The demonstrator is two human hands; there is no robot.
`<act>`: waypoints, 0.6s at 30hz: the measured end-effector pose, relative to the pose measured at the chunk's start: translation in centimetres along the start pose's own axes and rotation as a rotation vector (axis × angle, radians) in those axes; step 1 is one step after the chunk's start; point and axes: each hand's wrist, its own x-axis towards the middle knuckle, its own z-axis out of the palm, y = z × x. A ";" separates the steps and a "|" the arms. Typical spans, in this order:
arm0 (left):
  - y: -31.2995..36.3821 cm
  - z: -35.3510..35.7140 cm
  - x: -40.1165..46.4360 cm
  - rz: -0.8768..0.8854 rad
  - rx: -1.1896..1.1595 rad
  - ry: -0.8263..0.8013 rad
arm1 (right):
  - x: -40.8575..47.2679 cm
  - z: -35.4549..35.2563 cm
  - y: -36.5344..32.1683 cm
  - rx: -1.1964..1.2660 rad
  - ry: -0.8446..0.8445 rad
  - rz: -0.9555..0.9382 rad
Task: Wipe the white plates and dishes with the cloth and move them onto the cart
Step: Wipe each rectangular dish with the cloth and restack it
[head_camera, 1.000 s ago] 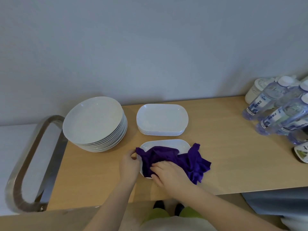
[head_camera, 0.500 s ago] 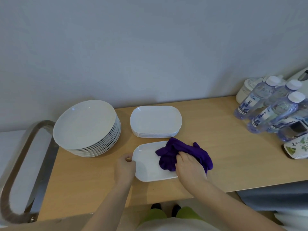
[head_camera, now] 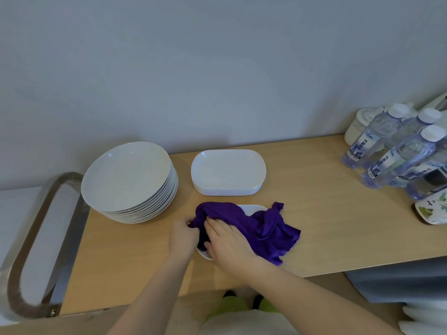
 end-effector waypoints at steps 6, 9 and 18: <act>0.0 -0.1 -0.3 0.019 0.023 -0.002 | -0.5 -0.1 1.7 -0.198 -0.013 0.026; 0.0 -0.2 -0.3 -0.007 -0.004 -0.010 | -1.0 -0.7 2.9 -0.223 -0.004 0.078; -0.1 -0.1 -0.4 -0.028 -0.016 0.004 | -5.5 -2.4 5.9 -0.293 0.060 0.509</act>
